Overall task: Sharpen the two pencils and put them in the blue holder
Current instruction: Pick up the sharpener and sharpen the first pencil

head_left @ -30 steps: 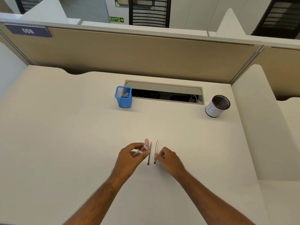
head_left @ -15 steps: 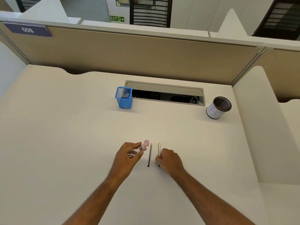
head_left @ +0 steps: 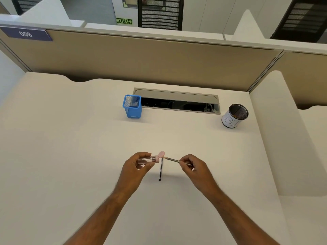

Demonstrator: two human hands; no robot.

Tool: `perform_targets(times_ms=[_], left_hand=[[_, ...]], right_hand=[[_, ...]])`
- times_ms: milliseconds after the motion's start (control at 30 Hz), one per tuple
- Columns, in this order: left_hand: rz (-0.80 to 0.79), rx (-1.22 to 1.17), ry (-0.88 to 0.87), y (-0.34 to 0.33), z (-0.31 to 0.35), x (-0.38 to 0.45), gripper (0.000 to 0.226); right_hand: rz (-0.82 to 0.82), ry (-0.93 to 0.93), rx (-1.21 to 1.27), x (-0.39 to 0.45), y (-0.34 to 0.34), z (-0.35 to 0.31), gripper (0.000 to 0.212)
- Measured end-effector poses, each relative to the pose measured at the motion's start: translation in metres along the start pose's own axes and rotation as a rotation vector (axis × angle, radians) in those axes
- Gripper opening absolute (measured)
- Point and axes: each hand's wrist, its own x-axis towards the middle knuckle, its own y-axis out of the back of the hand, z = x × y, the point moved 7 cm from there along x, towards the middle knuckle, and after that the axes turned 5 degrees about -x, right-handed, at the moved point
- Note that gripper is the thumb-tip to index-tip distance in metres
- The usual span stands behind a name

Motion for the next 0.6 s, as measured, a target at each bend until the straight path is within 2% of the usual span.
perform_targets(times_ms=[133,600], left_hand=[[0.005,-0.034,-0.001,-0.001,0.005,-0.003,0.022],[-0.099,-0.07,-0.022,-0.007,0.025,-0.017,0.024]], right_hand=[[0.022,0.035,0.058,-0.011,0.011,-0.016,0.012],[0.046,0.224,-0.023,-0.022,0.015,-0.046,0.013]])
